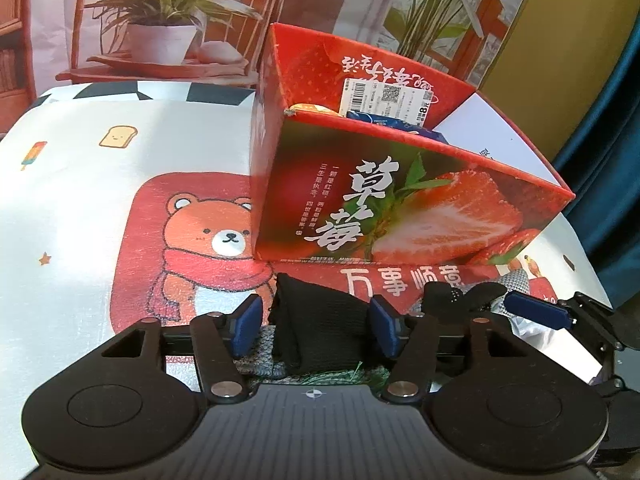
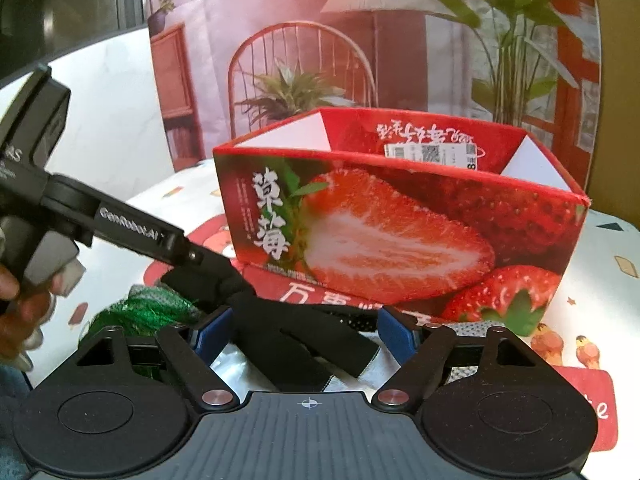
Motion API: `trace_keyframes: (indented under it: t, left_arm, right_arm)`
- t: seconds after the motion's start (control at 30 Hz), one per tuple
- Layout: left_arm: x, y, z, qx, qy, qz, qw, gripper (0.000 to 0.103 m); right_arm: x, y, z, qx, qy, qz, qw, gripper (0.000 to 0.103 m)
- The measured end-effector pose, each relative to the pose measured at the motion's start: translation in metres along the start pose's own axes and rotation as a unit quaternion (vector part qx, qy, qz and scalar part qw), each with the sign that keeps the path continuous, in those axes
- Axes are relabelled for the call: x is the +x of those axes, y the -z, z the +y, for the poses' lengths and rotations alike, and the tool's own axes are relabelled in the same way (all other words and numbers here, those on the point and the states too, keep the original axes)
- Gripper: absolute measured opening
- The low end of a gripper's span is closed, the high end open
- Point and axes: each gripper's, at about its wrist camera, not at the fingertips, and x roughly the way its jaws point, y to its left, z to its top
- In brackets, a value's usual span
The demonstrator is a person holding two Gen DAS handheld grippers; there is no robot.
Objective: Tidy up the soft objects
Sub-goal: 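Move the left tool to the black glove and grasp it, then lift the black glove with the left tool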
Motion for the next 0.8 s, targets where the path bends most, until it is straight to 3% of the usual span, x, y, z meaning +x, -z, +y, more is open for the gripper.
trace_keyframes:
  t: [0.13,0.3,0.37,0.4,0.43,0.47,0.5,0.8]
  left_arm:
    - [0.002,0.002,0.004,-0.009,0.005,0.004,0.9999,0.069]
    - [0.006,0.002,0.008,-0.027,0.030,0.006,0.9992,0.067]
    - [0.004,0.002,0.002,-0.015,0.036,0.004,0.9992,0.053]
    - [0.003,0.001,-0.002,-0.004,0.033,0.001,0.9995,0.050]
    - [0.002,0.000,-0.006,0.007,0.027,-0.004,0.9996,0.040]
    - [0.000,-0.001,-0.009,0.019,0.021,-0.010,0.9995,0.023]
    - [-0.002,-0.003,-0.011,0.027,0.015,-0.014,0.9994,0.017]
    - [-0.024,-0.021,-0.031,0.048,0.039,-0.054,0.9967,0.009]
  right_arm:
    - [0.007,0.005,-0.001,0.001,0.006,0.017,1.000,0.073]
    - [0.015,0.009,-0.003,0.001,0.009,0.032,0.999,0.071]
    - [0.017,0.008,-0.002,-0.002,0.010,0.034,0.999,0.071]
    - [0.018,0.007,-0.001,-0.003,0.010,0.034,0.999,0.071]
    - [0.018,0.006,-0.001,-0.005,0.010,0.033,0.999,0.071]
    - [0.018,0.006,0.000,-0.006,0.010,0.033,0.999,0.071]
    - [0.018,0.005,0.000,-0.007,0.010,0.032,0.999,0.071]
    - [0.019,0.002,0.000,-0.010,0.009,0.032,0.999,0.072]
